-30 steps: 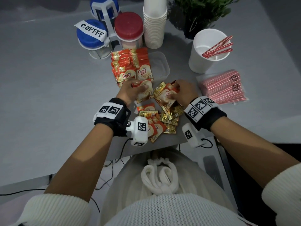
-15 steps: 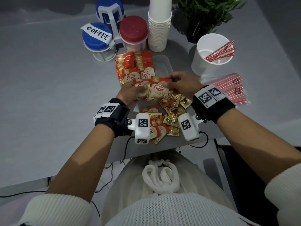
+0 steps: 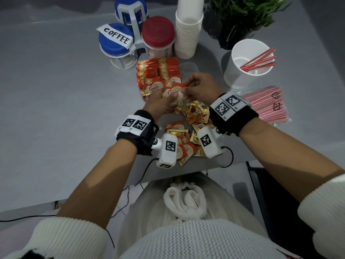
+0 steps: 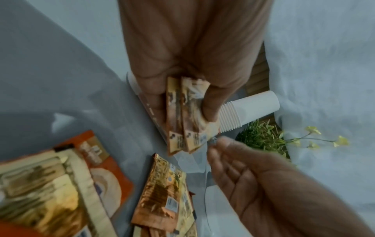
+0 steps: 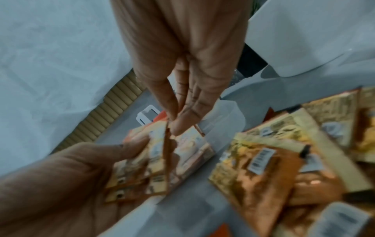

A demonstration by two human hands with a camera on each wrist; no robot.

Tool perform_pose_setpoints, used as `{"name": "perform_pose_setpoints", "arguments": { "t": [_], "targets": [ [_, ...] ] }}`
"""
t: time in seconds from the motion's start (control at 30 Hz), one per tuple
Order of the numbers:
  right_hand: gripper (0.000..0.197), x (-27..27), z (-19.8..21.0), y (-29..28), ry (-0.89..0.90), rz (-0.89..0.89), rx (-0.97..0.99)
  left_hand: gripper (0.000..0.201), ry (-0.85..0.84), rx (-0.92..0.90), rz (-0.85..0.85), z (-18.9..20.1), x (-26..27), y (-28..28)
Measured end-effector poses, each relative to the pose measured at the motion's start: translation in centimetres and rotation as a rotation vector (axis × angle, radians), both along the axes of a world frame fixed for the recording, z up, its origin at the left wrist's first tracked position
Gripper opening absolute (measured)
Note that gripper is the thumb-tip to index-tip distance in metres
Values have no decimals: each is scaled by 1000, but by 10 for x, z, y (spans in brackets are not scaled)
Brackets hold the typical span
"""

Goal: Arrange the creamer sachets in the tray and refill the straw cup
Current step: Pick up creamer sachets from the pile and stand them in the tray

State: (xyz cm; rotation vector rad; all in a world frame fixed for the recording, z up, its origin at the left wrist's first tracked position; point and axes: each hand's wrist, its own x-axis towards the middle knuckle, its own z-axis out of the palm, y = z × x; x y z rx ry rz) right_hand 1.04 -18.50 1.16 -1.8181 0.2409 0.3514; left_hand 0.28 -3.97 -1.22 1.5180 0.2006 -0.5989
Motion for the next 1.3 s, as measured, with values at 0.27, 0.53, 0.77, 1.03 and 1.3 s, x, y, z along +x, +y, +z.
{"name": "perform_pose_setpoints", "arguments": {
  "t": [0.27, 0.53, 0.77, 1.03, 1.3],
  "targets": [
    [17, -14, -35, -19, -38, 307, -703, 29, 32, 35, 111, -5, 0, 10],
    [68, -32, -40, -7, -88, 648, -1057, 32, 57, 25, 155, -6, -5, 14],
    [32, -32, -36, -4, -227, 471, -930, 31, 76, 28, 196, -8, -7, 19],
    [36, -19, 5, -16, -16, 100, -245, 32, 71, 19, 156, 0, -3, 8],
    [40, -20, 1, -13, 69, 209, -108, 6, -10, -10, -44, 8, -6, -6]
  ]
}}
